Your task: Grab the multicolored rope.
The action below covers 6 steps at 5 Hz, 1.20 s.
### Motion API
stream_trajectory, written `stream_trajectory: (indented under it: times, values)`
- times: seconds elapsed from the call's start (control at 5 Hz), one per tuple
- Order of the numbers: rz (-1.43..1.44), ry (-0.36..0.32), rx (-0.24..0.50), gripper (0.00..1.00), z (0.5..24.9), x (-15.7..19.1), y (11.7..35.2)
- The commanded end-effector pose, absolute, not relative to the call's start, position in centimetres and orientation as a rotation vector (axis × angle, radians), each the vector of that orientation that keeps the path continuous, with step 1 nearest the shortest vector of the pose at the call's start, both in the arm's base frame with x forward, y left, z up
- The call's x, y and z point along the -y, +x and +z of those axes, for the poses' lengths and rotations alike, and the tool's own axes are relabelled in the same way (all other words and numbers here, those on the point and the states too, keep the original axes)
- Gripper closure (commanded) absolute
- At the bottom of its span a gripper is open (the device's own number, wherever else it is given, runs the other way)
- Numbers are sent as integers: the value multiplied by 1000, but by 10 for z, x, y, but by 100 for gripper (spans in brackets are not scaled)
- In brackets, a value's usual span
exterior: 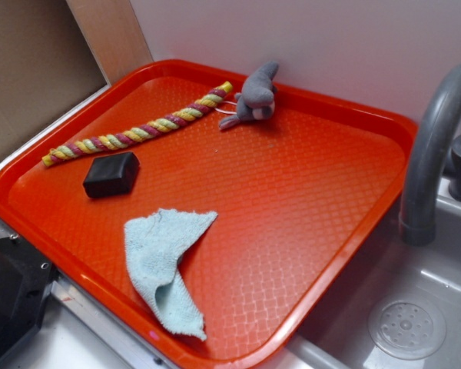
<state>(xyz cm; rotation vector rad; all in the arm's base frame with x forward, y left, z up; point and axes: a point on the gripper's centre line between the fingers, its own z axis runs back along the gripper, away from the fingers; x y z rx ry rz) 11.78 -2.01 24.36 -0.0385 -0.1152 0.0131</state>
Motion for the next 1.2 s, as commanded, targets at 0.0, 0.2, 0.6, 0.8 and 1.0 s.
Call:
stream_trajectory:
  times: [0.0, 0.2, 0.6, 0.8, 1.0]
  values:
    - [13, -39, 115, 0, 244, 20, 118]
    - [-38, -86, 115, 0, 224, 5, 139]
    - [-46, -49, 96, 0, 201, -6, 152]
    - [-52, -69, 73, 0, 178, -33, 180]
    - [-65, -103, 79, 0, 161, -53, 204]
